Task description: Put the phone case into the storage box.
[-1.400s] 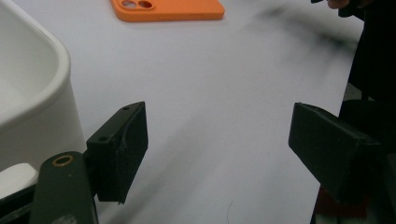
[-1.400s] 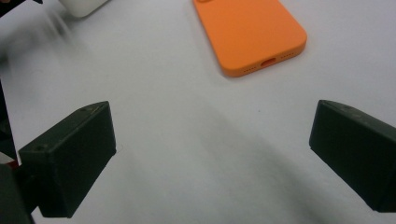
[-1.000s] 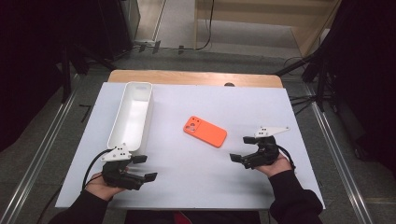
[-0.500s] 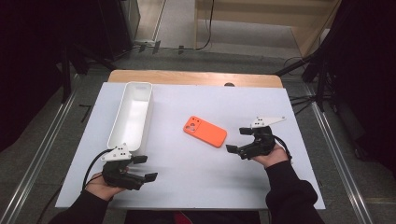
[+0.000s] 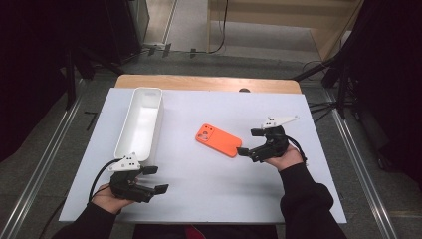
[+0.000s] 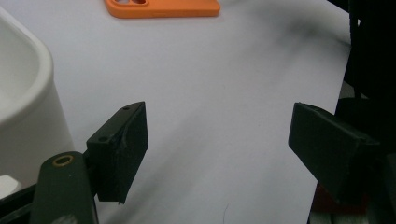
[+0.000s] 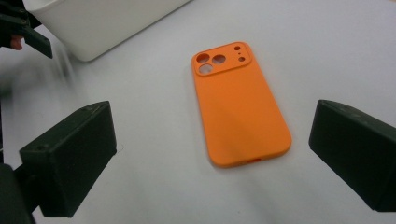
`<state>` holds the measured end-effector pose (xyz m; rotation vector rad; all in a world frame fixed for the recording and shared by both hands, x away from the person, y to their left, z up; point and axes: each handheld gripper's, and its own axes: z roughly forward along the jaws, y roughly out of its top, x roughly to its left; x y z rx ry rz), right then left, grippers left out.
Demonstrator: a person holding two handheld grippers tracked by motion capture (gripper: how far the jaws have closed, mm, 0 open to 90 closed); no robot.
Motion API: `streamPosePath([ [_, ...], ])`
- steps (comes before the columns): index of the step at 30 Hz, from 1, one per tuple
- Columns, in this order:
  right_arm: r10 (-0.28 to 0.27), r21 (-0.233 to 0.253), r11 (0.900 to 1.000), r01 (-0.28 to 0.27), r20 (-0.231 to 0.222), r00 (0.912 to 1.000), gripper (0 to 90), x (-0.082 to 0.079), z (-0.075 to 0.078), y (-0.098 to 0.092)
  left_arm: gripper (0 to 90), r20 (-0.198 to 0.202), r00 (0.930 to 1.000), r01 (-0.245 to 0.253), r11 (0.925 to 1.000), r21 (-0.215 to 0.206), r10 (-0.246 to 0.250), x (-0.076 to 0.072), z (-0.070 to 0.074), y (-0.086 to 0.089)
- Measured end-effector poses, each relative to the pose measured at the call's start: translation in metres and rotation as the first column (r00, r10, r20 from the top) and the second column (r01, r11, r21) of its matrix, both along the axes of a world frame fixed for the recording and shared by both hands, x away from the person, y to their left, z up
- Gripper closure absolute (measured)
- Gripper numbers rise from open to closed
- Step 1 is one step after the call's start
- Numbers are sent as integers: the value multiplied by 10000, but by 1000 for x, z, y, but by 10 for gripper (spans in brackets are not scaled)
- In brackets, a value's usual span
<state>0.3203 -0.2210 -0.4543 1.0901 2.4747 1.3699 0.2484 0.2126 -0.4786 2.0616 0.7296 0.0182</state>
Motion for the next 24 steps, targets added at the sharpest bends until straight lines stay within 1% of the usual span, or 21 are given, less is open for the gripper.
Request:
streamPosePath([
  [5,50,18,10000,-50,37,10000,0,5,3,2,204,-5,10000,-2,10000,-9,2,0,0,0],
  [10,211,-14,9998,-211,107,9997,0,11,5,6,204,-10,10000,-42,10000,-2,42,0,0,0],
  [11,209,-1,9998,-209,38,9998,0,12,6,7,205,-10,10000,-50,10000,-11,50,-1,0,0],
  [16,384,-80,9992,-384,67,9992,0,21,8,14,205,-25,9999,-113,9999,-7,113,-1,0,1],
  [18,541,-188,9984,-537,204,9983,0,27,8,19,204,-37,9999,-150,9999,-15,150,-2,0,2],
  [20,557,-188,9983,-554,180,9983,0,28,9,20,205,-13,9999,-154,9999,-2,154,-3,0,2],
  [24,636,-221,9978,-632,204,9978,0,36,9,27,205,16,9999,-170,9999,8,170,-4,0,2],
])
